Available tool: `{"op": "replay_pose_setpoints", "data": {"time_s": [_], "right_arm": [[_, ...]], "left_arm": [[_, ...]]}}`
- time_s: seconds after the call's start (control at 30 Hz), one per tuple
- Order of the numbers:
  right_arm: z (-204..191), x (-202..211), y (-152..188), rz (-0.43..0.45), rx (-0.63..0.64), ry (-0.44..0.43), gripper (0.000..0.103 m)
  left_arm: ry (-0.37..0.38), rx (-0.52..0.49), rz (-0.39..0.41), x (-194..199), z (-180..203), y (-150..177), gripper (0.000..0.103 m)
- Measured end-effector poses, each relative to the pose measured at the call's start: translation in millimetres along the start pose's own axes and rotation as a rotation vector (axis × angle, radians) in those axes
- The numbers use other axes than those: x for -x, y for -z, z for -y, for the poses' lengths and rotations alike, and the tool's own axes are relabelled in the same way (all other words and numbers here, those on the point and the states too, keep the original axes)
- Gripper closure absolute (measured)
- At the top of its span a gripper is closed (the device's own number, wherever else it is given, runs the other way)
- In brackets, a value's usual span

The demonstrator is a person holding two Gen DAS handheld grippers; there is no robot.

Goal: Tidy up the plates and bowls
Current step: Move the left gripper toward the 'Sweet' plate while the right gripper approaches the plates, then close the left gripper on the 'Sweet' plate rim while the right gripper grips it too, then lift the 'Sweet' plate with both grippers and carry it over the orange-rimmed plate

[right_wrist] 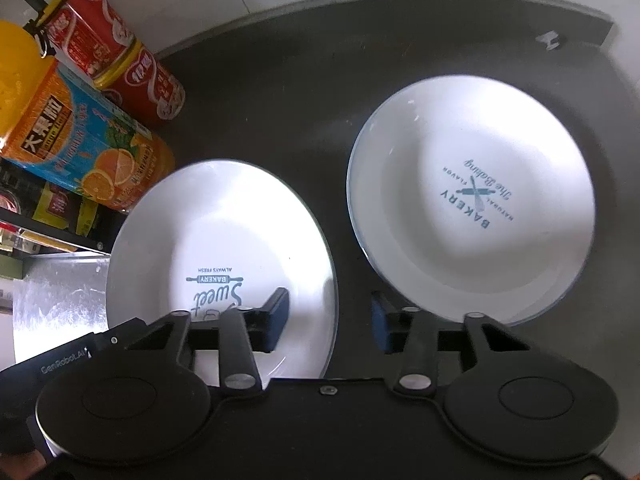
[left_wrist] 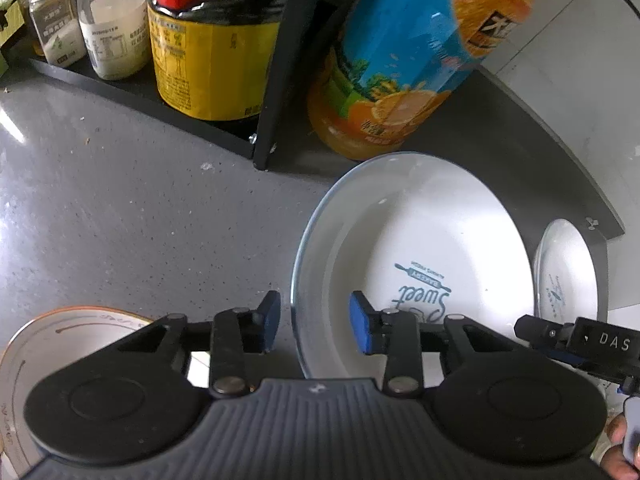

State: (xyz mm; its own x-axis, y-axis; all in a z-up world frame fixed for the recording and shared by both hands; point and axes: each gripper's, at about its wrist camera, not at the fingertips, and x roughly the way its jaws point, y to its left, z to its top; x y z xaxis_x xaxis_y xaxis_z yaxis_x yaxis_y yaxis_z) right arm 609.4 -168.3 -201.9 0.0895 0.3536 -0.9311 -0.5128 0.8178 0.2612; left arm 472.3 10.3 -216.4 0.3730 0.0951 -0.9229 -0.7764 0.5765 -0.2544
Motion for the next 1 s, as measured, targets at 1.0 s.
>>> {"op": "replay_pose_setpoints", "data": {"time_s": [1.0], "right_arm": [[2, 12, 0, 0.064, 0.045, -0.122, 0.095]], "left_arm": [[0.073, 0.091, 0.032, 7, -18, -9, 0.092]]}}
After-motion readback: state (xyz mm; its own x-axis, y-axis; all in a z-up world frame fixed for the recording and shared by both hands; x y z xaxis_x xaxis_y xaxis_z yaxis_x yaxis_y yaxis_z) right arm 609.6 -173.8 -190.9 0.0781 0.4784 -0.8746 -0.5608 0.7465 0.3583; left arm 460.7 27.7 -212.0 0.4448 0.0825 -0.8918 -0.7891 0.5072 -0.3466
